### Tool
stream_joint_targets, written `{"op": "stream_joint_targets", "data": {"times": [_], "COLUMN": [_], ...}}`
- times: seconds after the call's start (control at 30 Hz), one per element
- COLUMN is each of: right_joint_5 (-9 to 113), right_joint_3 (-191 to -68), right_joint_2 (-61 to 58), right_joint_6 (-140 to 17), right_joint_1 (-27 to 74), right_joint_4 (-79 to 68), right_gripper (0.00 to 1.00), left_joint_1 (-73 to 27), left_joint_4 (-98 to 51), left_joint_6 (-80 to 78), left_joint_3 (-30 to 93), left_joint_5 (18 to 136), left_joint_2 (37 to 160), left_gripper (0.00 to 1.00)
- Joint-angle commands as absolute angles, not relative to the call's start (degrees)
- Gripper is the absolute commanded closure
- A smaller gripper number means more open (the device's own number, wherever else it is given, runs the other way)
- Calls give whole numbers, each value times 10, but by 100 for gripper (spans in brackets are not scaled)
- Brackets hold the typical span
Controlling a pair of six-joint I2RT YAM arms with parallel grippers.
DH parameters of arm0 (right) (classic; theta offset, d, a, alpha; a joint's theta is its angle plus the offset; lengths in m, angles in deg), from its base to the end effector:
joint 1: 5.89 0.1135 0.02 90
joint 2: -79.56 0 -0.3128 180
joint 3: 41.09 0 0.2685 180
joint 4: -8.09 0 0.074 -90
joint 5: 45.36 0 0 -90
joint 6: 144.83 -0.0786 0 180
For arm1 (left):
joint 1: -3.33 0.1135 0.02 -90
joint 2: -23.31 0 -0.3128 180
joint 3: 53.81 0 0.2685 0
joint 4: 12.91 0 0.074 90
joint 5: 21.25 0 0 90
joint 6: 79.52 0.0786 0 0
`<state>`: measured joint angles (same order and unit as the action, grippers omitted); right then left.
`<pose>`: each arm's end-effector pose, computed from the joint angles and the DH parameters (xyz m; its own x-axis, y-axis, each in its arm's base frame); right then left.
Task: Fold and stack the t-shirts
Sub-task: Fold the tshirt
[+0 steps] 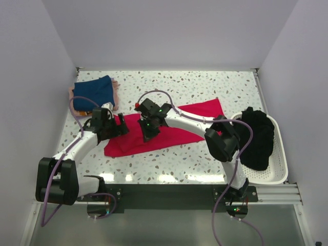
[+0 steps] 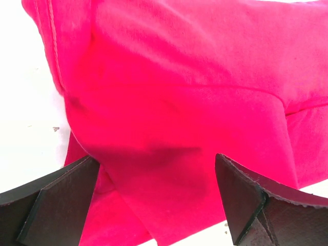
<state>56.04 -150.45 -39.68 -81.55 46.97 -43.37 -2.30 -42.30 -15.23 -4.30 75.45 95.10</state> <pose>0.2954 0.4157 0.2078 -0.8503 -0.3927 -0.3504 -0.5109 0.7757 0.3706 0.2628 -0.0351 0.1896 -0.7769 -0.3564 -0.5191 -0.1860 0.9175 -0.3515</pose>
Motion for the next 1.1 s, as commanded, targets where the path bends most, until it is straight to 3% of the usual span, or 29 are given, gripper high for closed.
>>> {"op": "stream_joint_targets", "data": {"times": [0.0,0.17,0.2,0.23,0.33,0.43,0.77,1.07], "right_joint_5": [547,526,521,514,487,458,488,543], "right_joint_3": [-1513,-1505,-1502,-1502,-1514,-1520,-1509,-1530], "right_joint_2": [-358,-369,-372,-373,-369,-352,-345,-384], "right_joint_6": [-808,-808,-808,-807,-796,-783,-785,-798], "right_joint_1": [471,465,461,457,453,452,420,421], "right_joint_4": [-469,-480,-478,-477,-482,-486,-446,-410], "right_gripper": [98,92,88,76,57,47,47,52], "left_joint_1": [-18,-18,-18,-18,-18,-18,-29,-112], "left_joint_4": [-424,-419,-419,-417,-419,-423,-467,-515], "left_joint_6": [-139,-139,-138,-139,-136,-132,-162,-255], "left_joint_3": [-35,-35,-35,-31,-17,-3,-35,-90], "left_joint_5": [759,761,761,760,760,753,757,715], "left_joint_2": [944,948,949,950,953,943,850,768], "left_gripper": [0,0,0,0,0,0,0,3]}}
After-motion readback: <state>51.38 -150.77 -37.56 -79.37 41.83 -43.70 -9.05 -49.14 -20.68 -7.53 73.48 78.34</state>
